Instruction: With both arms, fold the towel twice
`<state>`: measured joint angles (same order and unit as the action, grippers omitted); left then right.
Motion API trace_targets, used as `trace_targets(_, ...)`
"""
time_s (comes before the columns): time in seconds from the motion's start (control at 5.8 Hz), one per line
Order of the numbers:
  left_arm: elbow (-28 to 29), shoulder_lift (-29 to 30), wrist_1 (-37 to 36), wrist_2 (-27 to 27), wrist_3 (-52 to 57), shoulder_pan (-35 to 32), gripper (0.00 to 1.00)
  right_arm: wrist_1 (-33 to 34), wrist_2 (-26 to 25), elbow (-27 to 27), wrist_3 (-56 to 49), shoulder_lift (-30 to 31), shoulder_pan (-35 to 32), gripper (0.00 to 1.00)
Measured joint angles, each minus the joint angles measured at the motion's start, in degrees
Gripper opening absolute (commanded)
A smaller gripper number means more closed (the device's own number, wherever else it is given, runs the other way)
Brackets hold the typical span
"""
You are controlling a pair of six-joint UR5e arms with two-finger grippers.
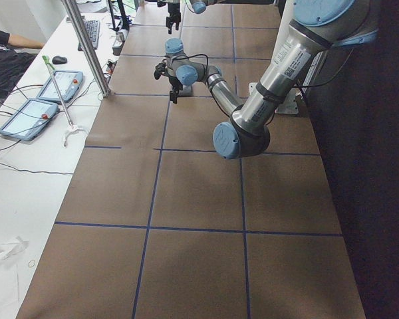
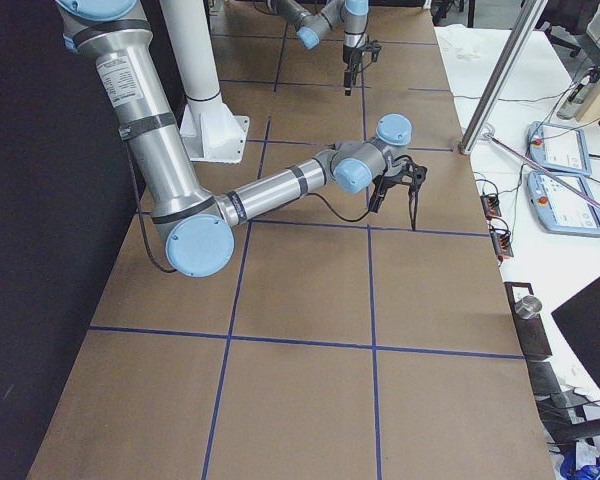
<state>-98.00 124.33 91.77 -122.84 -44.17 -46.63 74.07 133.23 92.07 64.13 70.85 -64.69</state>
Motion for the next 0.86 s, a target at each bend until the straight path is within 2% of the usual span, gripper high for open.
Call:
trace_targets(0.17, -6.29, -5.78, -5.01, -1.61, 5.35, -4.60, 1.00, 0.28, 0.22, 0.31, -7.91, 3.12, -2.64, 1.00)
trace_targets(0.34, -10.01, -11.98, -7.75, -3.32, 11.33, -9.99, 1.00, 0.76, 0.32, 0.43, -16.08, 6.36, -5.61, 1.00)
trace_targets(0.52, -10.87, -17.36, -8.74, -5.89, 18.62, -16.27, 1.00, 1.38, 0.35, 0.45, -22.88, 8.94, -8.41, 1.00)
trace_targets(0.69, -9.39, -21.39, -8.99, -8.05, 26.68, -22.79, 1.00, 1.74, 0.36, 0.43, -29.48, 11.50, -11.23, 1.00)
trace_targets(0.86, -5.47, -23.75, -8.98, -9.66, 34.26, -28.60, 1.00, 1.90, 0.38, 0.25, -36.35, 14.31, -13.76, 1.00)
